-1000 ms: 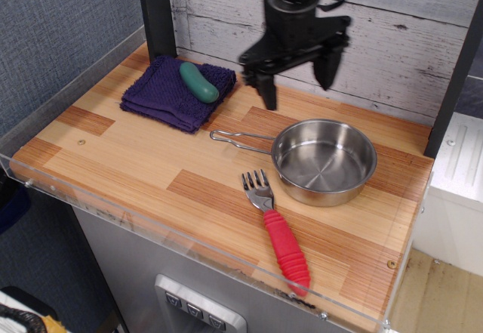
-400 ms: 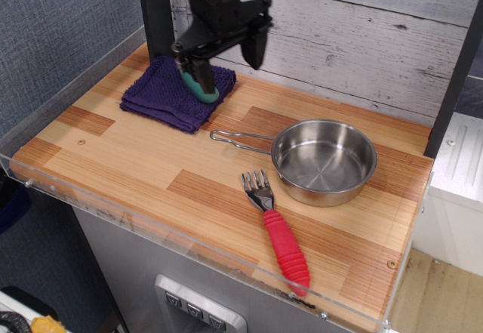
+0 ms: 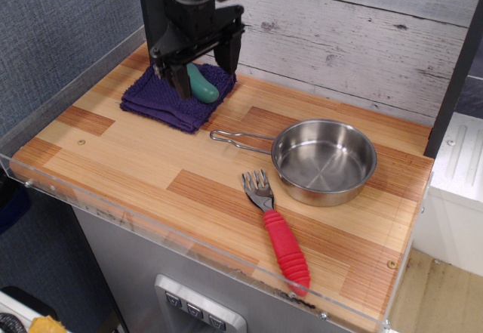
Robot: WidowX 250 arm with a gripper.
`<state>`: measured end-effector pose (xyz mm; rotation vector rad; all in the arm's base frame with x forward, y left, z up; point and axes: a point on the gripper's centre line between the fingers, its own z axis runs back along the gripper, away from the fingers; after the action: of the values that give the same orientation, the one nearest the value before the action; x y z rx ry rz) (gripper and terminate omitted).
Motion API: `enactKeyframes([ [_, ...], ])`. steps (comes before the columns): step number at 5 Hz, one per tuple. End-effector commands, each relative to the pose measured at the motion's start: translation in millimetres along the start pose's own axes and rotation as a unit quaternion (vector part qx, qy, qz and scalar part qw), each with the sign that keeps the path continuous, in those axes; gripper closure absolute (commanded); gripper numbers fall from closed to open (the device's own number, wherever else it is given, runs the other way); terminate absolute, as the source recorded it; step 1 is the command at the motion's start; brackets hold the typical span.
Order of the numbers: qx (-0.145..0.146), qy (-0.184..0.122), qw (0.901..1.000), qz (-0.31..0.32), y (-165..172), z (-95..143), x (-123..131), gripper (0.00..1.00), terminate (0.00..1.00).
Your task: Move cucumber into pot
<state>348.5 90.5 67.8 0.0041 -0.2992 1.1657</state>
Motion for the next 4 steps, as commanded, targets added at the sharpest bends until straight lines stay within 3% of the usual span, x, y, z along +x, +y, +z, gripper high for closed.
enactKeyframes([
  [1, -0.015, -0.028, 0.9995, 0.003, -10, -1, 14, 0.0, 0.0],
  [4, -0.002, 0.007, 0.9999, -0.013, -12, -23, 12, 0.0, 0.0],
])
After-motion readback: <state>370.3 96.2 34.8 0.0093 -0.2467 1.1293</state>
